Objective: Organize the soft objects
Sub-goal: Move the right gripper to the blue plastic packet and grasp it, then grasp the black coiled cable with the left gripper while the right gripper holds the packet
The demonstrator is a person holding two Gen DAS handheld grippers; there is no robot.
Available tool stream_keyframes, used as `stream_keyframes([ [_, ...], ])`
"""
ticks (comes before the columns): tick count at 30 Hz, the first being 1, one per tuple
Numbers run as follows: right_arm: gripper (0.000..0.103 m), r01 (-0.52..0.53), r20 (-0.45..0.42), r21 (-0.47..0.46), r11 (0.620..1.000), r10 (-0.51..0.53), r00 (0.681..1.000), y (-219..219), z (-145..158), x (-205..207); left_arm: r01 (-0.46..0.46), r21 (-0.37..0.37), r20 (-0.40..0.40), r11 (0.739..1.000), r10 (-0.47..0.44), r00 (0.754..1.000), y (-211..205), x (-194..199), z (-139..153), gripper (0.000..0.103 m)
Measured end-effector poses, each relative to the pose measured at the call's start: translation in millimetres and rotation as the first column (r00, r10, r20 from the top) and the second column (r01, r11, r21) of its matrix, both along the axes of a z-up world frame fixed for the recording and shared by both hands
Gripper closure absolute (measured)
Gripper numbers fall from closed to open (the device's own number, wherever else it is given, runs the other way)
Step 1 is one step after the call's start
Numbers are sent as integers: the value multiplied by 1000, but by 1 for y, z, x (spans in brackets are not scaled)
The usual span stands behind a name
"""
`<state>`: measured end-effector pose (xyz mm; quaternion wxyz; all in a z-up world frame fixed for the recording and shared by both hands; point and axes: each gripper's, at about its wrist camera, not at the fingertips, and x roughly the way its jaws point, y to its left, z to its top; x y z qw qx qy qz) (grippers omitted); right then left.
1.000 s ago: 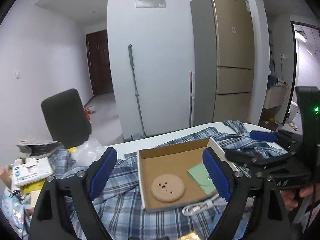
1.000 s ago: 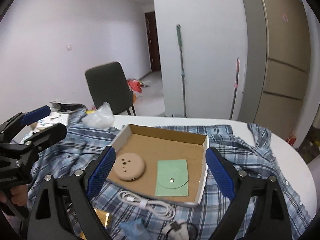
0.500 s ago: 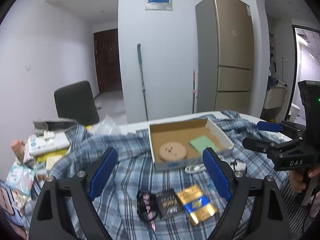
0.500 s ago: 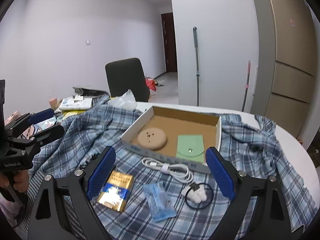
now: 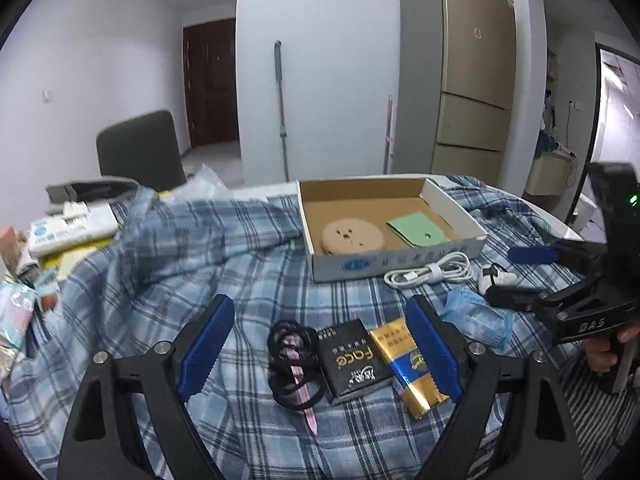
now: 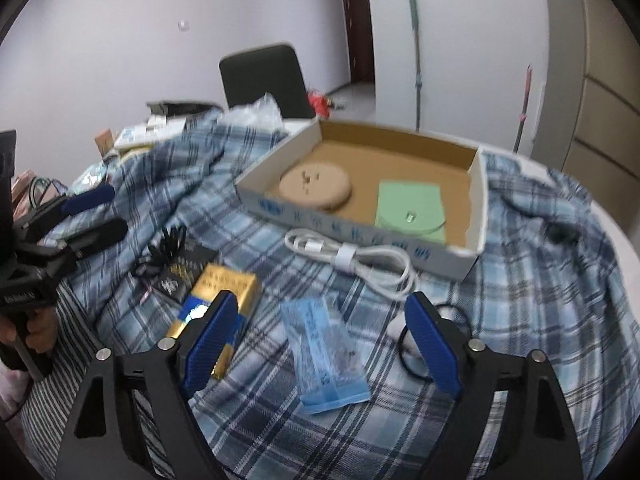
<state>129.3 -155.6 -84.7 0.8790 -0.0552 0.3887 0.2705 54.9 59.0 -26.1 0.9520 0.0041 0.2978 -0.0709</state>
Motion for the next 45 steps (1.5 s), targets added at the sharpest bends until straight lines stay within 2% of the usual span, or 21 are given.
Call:
stream_keyframes([
  [3, 24, -16, -45, -17, 1000, 15, 999, 3, -9, 4, -1, -26, 8, 1000, 1, 1000, 5, -2, 2, 14],
  [10, 37, -42, -121, -41, 998, 37, 992, 8, -24, 9, -5, -26, -54, 1000, 4, 999, 7, 6, -9, 14],
  [13, 46, -45, -142, -60, 997, 36, 989, 10, -29, 11, -8, -23, -61, 1000, 6, 998, 6, 6, -12, 14],
  [15, 57, -45, -155, -78, 996, 32, 987, 11, -32, 12, -9, -17, -63, 1000, 8, 998, 5, 6, -12, 14],
  [17, 62, -47, -162, -89, 995, 32, 986, 12, -34, 12, -7, -6, -66, 1000, 7, 998, 3, 6, -14, 14],
  [21, 73, -40, -126, -86, 995, 29, 992, 11, -29, 7, -6, 6, -68, 1000, 6, 998, 1, 7, -15, 14],
  [27, 73, -34, 16, -23, 999, 35, 999, 3, -4, -6, -18, 19, -101, 1000, 20, 995, 1, 12, -19, 14],
  [30, 73, -39, 29, -23, 999, 40, 999, 3, 0, -7, -24, 27, -154, 999, 28, 988, 3, 20, -22, 14],
  [33, 73, -42, 18, -23, 999, 43, 999, 5, -2, -5, 6, 13, -224, 1000, -3, 975, 8, 26, -26, 15],
  [35, 73, -42, 17, -16, 999, 43, 999, 5, -1, -6, 35, 10, -256, 999, -32, 966, 12, 27, -28, 32],
  [38, 73, -44, 17, -13, 999, 44, 999, 3, -1, -7, 54, 47, -285, 997, -38, 958, 18, 27, -30, 45],
  [42, 73, -55, 20, -19, 998, 56, 998, 5, -1, -9, 83, 52, -305, 995, -63, 950, 26, 18, -24, 45],
  [45, 73, -61, 21, -23, 998, 62, 998, 6, -1, -10, 107, 143, -298, 984, -60, 953, 23, 7, -20, 45],
])
